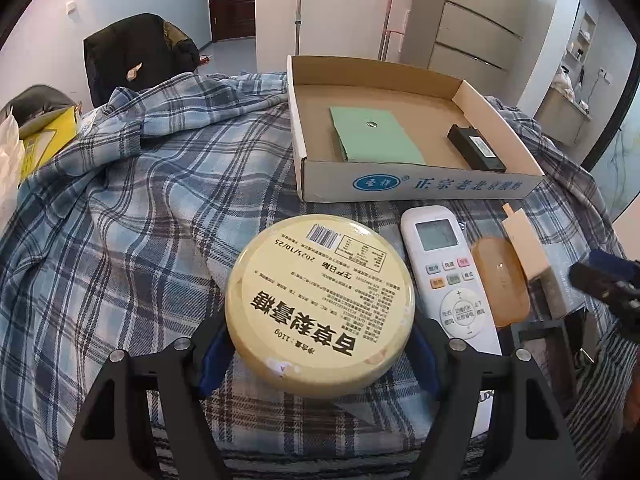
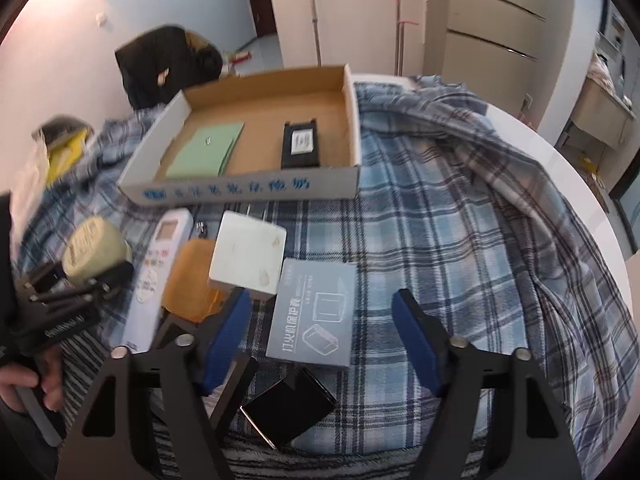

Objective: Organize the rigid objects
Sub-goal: 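Hold the tin in the left gripper while the right gripper grasps the grey card package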

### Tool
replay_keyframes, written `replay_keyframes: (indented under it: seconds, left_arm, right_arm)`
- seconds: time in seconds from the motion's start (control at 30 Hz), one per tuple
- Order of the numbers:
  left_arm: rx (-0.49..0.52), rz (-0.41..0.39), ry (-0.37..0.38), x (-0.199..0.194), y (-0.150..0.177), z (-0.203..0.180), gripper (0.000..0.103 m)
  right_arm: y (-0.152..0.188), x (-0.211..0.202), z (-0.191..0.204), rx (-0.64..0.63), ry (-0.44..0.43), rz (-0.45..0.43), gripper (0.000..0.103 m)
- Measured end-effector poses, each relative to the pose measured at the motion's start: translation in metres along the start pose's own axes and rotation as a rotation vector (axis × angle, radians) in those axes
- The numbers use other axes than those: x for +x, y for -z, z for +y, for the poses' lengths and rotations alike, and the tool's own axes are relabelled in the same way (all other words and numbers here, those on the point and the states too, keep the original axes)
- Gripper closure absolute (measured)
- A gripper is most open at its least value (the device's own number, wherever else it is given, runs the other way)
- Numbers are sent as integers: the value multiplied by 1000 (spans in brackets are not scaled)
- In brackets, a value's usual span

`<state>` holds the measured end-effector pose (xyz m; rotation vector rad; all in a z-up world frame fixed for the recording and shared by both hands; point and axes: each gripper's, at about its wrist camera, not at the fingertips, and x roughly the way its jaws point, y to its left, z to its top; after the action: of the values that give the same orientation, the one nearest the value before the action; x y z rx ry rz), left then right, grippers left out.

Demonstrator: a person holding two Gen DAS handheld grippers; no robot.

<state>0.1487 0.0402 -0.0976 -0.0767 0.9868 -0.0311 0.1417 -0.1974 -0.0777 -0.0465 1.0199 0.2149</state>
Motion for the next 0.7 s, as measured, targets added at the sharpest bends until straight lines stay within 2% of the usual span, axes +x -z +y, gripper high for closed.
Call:
replay_keyframes:
  seconds: [0.07, 0.17, 0.3, 0.53, 0.7]
  left_arm:
    - [9, -3, -1, -1, 0, -1, 27]
    - [18, 8, -4, 1, 0, -3, 27]
    - [27, 11, -10, 2, 0, -5, 27]
    - [27, 11, -10, 3, 0, -5, 27]
    - [24, 9, -7, 2, 0, -5, 27]
  right_arm:
    - [1, 10, 4, -14, 4, 35, 38]
    - [2, 25, 4, -6, 3, 80, 54]
    - [5, 29, 4, -16, 36, 60, 57]
    - [8, 24, 1, -20, 38, 34, 57]
    - [13, 8, -8, 22, 12, -54, 57]
